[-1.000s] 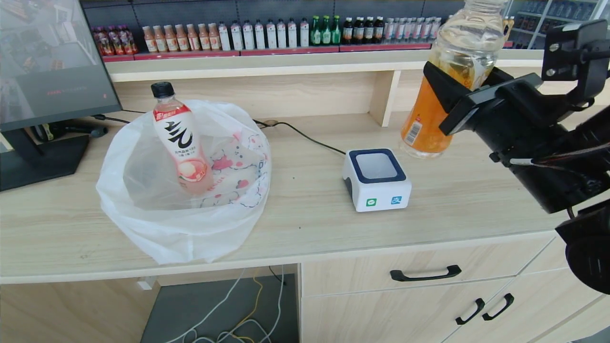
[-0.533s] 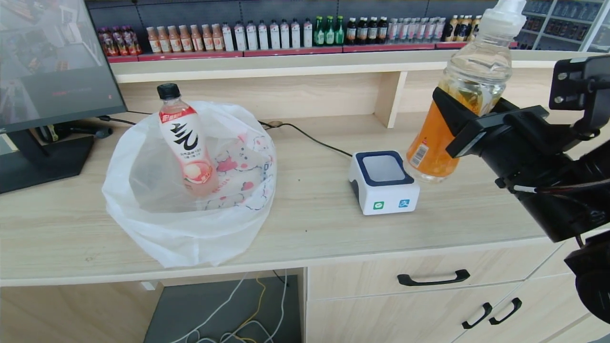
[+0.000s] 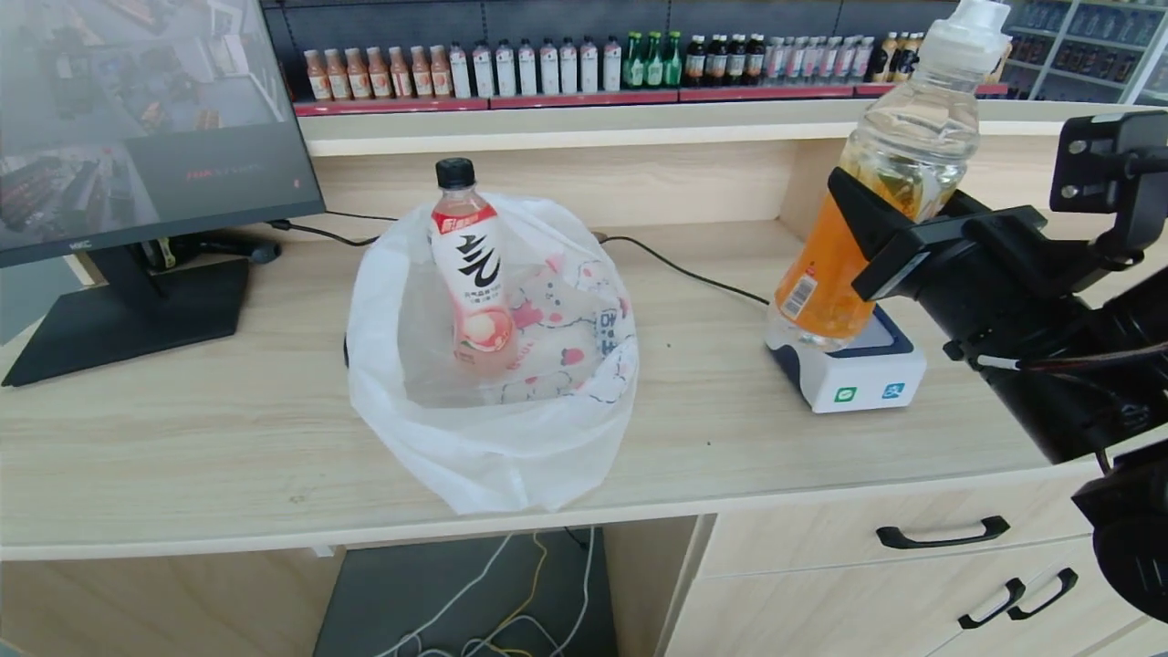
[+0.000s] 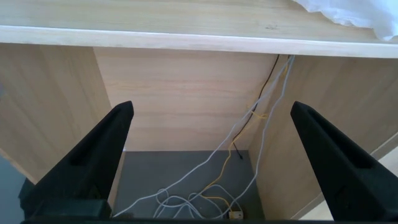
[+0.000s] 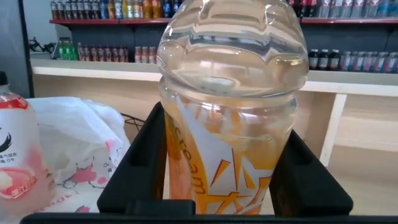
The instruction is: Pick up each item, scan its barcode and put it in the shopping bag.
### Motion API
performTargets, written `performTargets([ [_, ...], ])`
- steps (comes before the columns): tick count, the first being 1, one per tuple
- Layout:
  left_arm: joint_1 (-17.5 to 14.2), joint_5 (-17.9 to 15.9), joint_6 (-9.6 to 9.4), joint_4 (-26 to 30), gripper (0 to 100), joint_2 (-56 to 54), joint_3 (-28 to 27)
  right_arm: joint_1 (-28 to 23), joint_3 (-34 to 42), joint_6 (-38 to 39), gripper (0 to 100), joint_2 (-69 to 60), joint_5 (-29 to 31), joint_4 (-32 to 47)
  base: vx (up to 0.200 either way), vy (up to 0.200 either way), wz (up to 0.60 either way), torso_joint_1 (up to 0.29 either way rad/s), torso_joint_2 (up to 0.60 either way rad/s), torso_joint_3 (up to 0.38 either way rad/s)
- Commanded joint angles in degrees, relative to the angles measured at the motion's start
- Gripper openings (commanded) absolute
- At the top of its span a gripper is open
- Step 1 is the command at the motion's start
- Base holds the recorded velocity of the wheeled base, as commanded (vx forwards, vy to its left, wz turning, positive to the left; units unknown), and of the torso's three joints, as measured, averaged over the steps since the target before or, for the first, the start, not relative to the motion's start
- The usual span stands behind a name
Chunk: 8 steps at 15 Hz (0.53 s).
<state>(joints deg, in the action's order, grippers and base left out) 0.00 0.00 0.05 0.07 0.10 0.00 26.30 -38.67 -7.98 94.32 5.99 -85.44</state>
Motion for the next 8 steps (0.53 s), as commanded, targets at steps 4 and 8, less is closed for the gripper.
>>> performTargets([
  [4, 0.0, 0.0, 0.04, 0.01, 100, -0.01, 0.0, 0.07, -0.97, -0.01, 0, 1.57, -0.01, -0.07, 0.0, 0.2, 0.0, 0.004, 0.0, 0.001],
  [8, 0.0, 0.0, 0.04, 0.01, 100, -0.01, 0.0, 0.07, -1.5, -0.01, 0, 1.75, -0.01, -0.07, 0.0, 0.1, 0.0, 0.0, 0.0, 0.002],
])
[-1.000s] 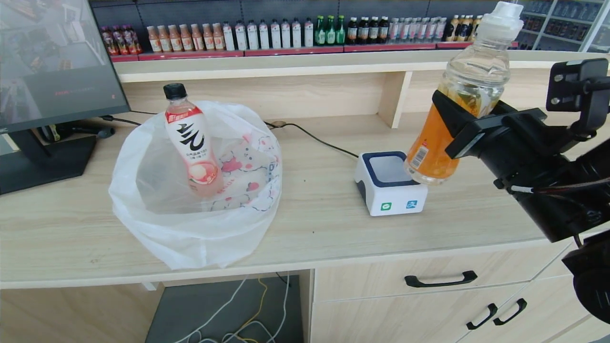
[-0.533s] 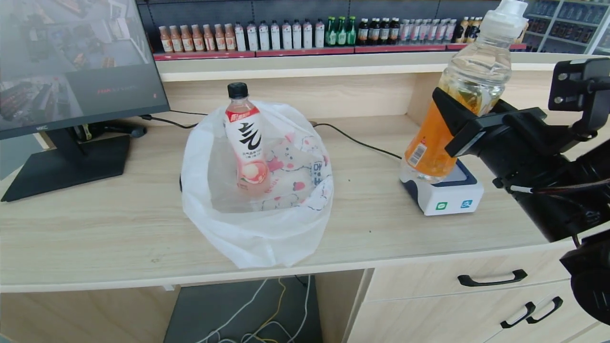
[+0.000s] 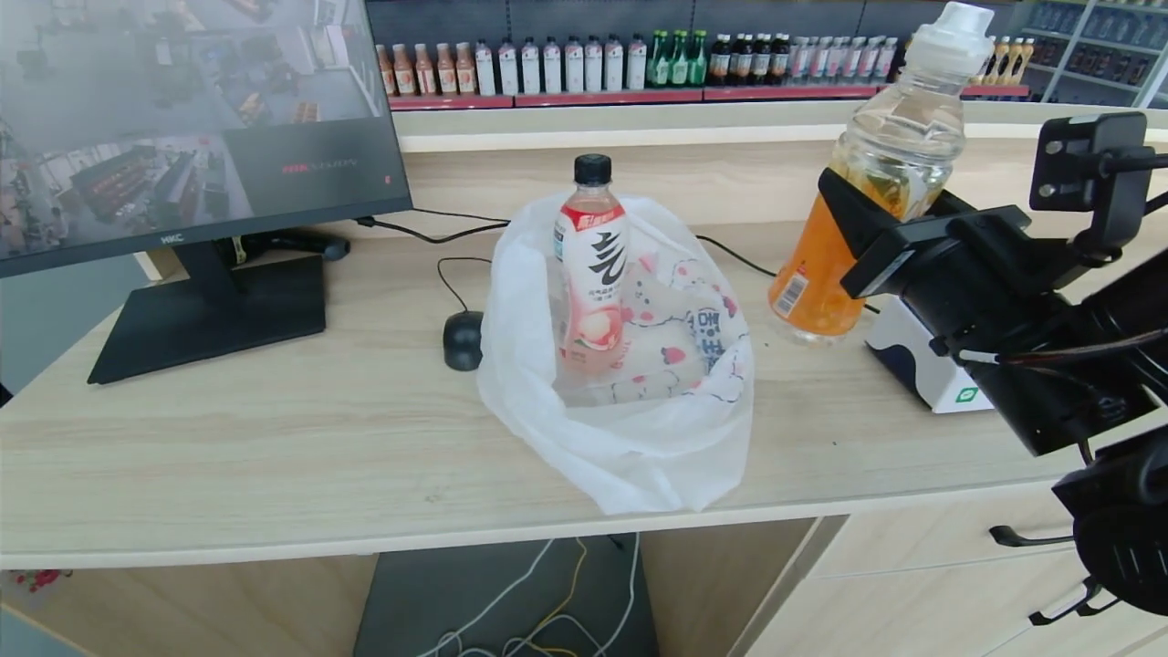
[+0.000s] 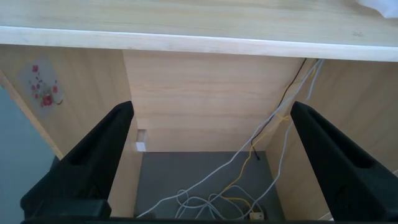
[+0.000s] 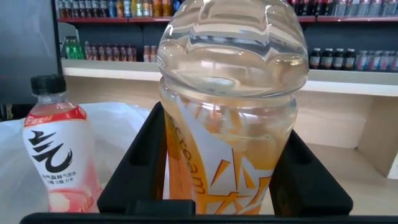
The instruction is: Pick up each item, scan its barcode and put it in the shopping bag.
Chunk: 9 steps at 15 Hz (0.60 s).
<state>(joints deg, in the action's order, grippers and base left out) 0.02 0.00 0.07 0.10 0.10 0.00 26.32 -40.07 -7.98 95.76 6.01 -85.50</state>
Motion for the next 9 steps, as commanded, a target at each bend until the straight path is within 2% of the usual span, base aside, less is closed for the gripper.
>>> performTargets([
  [1, -0.02, 0.0, 0.1, -0.01, 100, -0.01, 0.0, 0.05, -0.53, -0.01, 0, 0.31, -0.03, -0.01, 0.0, 0.0, 0.0, 0.0, 0.0, 0.0],
  [5, -0.02, 0.0, 0.01, -0.01, 100, -0.01, 0.0, 0.31, -1.94, -0.01, 0, 1.98, -0.3, -0.36, 0.0, 0.0, 0.0, 0.0, 0.0, 0.0],
  [8, -0.02, 0.0, 0.01, -0.01, 100, -0.01, 0.0, 1.89, -4.67, -0.01, 0, 4.7, -0.38, -0.36, 0.0, 0.0, 0.0, 0.0, 0.0, 0.0],
  [9, -0.02, 0.0, 0.1, -0.01, 100, -0.01, 0.0, 3.91, -6.86, -0.01, 0, 6.64, -0.38, -0.36, 0.0, 0.0, 0.0, 0.0, 0.0, 0.0],
])
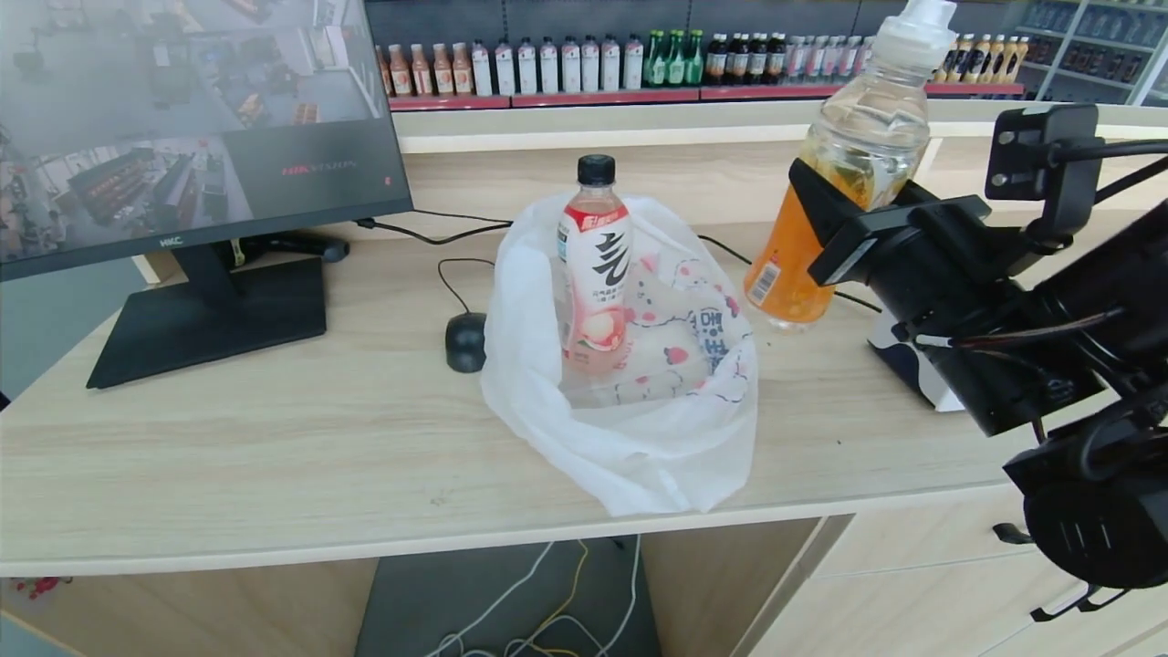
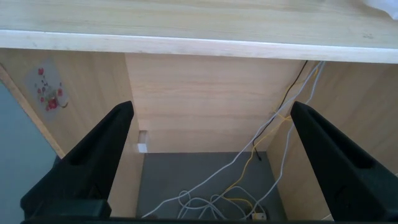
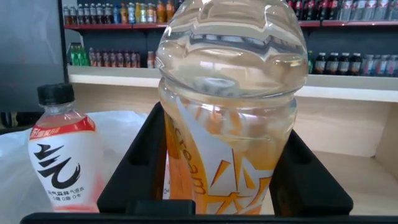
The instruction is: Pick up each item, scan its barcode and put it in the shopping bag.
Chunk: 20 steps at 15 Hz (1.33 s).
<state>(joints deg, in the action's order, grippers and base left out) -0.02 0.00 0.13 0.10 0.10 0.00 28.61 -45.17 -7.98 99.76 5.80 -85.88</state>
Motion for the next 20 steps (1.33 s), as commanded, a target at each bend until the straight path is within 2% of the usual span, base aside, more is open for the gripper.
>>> performTargets([
  [1, 0.02, 0.0, 0.04, -0.01, 100, -0.01, 0.0, 2.24, -2.29, -0.01, 0, 3.25, -0.09, 0.01, 0.0, 0.0, 0.0, 0.0, 0.0, 0.0],
  [7, 0.02, 0.0, 0.04, -0.01, 100, -0.01, 0.0, 4.61, -5.02, -0.19, 0, 9.76, -1.32, 0.19, 0.0, 0.0, 0.0, 0.0, 0.0, 0.0],
  [15, 0.02, 0.0, 0.13, -0.01, 100, -0.01, 0.0, 4.7, -10.2, -0.45, 0, 15.91, -1.23, 0.54, 0.0, 0.0, 0.0, 0.0, 0.0, 0.0],
  [20, 0.02, 0.0, 0.13, -0.01, 100, -0.01, 0.0, 4.79, -11.26, -3.44, 0, 17.4, -1.94, 0.8, 0.0, 0.0, 0.0, 0.0, 0.0, 0.0],
])
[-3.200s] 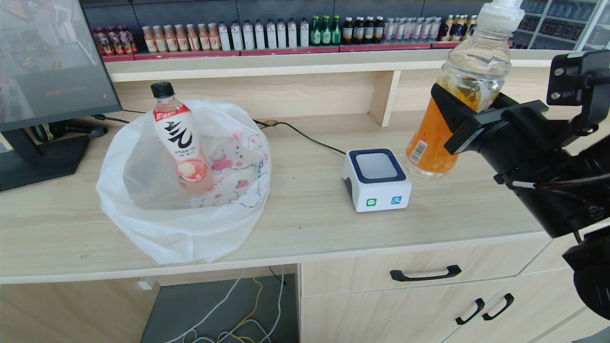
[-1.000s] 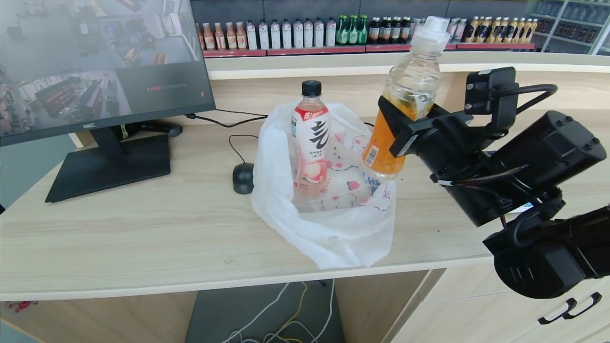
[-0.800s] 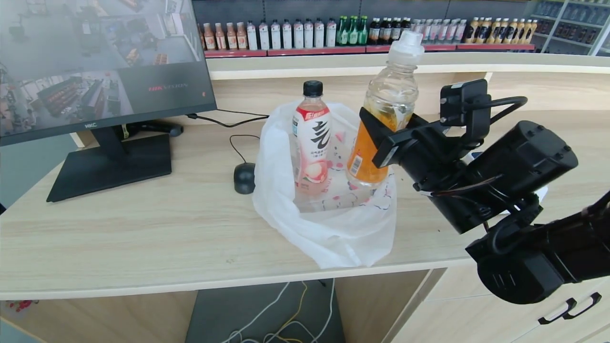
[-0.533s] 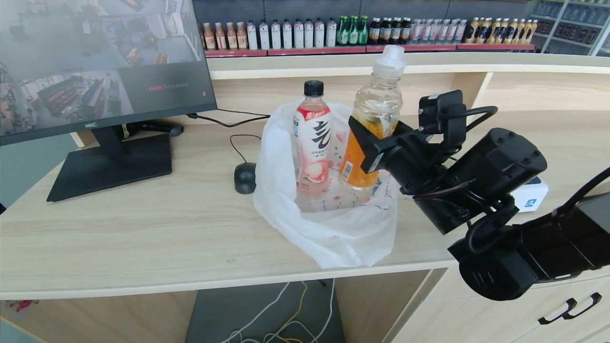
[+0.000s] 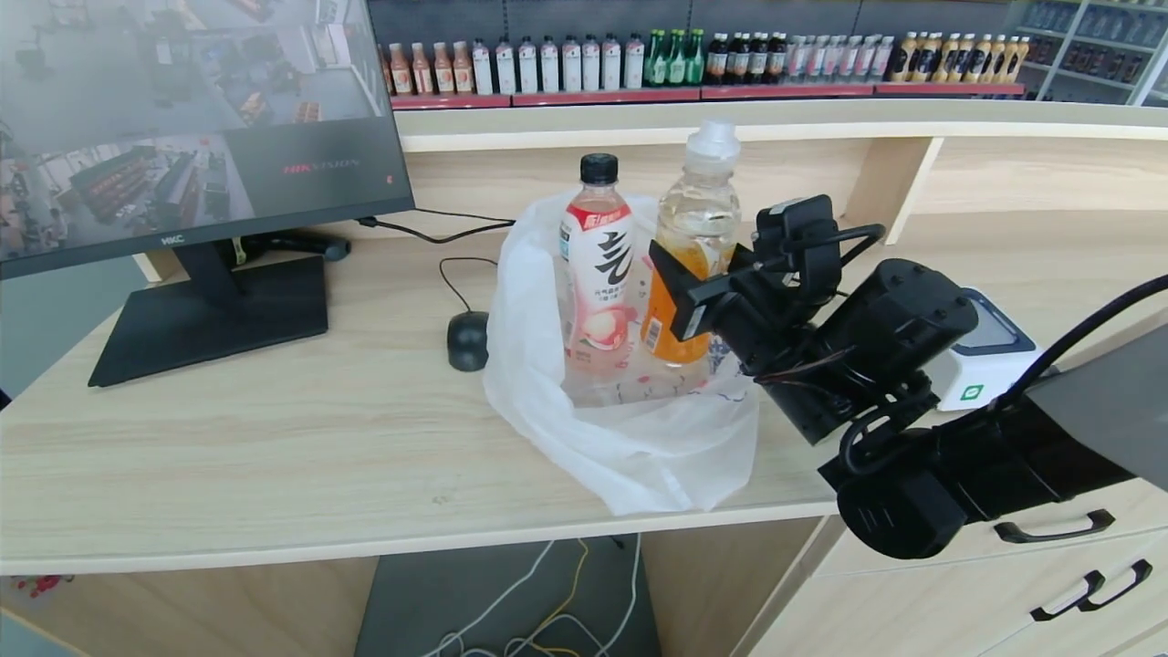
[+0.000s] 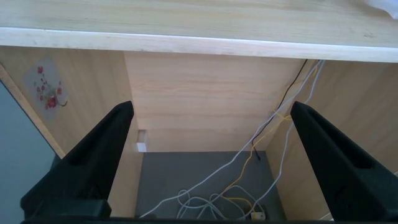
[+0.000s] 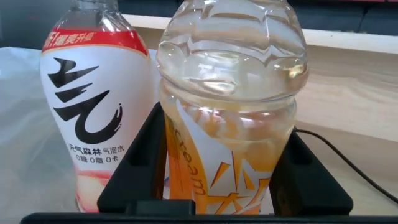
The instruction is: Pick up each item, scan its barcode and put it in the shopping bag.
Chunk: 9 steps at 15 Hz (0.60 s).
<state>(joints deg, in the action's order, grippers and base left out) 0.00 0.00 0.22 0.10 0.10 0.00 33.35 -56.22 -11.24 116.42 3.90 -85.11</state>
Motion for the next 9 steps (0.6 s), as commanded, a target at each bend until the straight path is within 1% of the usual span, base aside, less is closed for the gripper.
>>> performTargets([
  [1, 0.0, 0.0, -0.04, -0.01, 100, -0.01, 0.0, 0.04, -0.38, -0.71, 0, 1.0, -0.03, 0.04, 0.0, 0.0, 0.0, 0.0, 0.0, 0.0],
  [9, 0.0, 0.0, 0.04, -0.01, 100, -0.01, 0.0, 1.19, 0.5, -2.82, 0, 1.27, -0.21, 0.12, 0.0, 0.0, 0.0, 0.0, 0.0, 0.0],
])
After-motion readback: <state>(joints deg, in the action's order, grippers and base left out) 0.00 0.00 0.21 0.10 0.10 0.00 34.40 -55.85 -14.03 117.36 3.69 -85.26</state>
